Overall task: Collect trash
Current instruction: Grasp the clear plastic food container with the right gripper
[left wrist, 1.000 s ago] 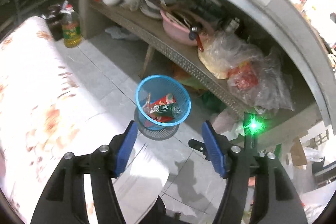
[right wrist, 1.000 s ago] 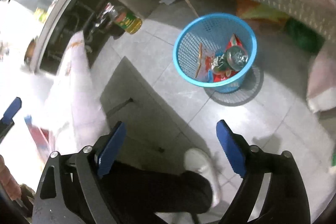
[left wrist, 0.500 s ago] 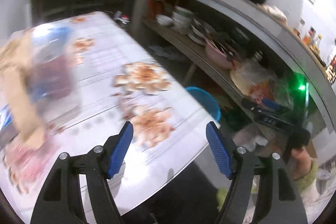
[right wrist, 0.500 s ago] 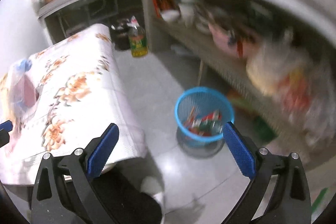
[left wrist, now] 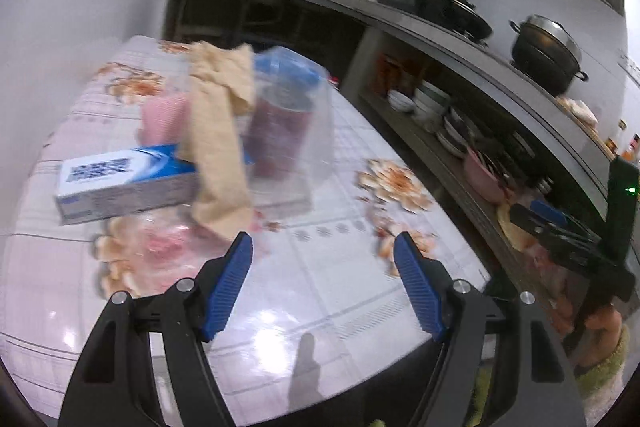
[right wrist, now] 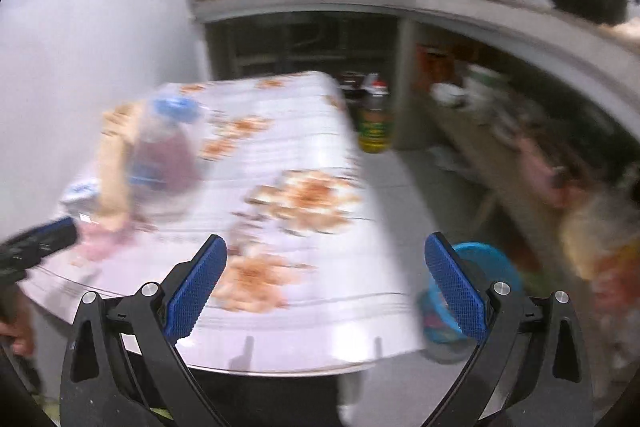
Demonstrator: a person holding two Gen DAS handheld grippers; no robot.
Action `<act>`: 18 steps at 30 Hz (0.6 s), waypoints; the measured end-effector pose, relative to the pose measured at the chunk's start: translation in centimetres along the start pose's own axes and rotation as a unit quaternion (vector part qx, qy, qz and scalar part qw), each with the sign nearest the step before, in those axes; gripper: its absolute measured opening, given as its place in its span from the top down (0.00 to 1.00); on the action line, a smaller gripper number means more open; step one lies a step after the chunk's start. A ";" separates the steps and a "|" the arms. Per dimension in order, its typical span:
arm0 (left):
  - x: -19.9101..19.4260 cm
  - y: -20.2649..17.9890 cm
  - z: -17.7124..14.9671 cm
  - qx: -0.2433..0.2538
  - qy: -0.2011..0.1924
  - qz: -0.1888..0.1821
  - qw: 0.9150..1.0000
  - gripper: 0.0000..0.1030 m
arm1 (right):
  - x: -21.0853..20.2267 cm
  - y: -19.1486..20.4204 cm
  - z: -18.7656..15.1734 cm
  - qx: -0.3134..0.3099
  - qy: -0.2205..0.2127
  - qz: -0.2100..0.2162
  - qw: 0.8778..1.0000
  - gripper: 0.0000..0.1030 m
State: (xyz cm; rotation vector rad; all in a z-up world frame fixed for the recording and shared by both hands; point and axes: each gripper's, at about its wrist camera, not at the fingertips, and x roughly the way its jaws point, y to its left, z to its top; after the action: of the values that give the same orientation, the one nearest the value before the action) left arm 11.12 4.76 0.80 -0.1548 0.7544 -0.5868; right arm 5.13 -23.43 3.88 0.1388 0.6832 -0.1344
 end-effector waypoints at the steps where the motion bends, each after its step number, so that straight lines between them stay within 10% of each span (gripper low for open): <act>1: -0.1 0.6 0.1 -0.006 -0.003 0.003 1.000 0.31 | 0.4 0.3 0.1 0.009 0.005 0.023 1.000 0.08; 12: -1.3 5.0 2.0 -0.037 -0.040 0.046 0.997 0.31 | 6.8 8.3 5.6 0.049 0.073 0.152 0.984 0.08; 18: -2.0 6.7 1.1 -0.044 -0.035 0.058 0.997 0.31 | 11.5 13.2 7.6 0.034 0.094 0.156 0.983 0.08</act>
State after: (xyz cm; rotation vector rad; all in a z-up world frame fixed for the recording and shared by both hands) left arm 13.70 11.29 0.53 -0.2112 0.7161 -0.4361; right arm 20.86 -12.65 3.49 0.3257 0.8370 0.1584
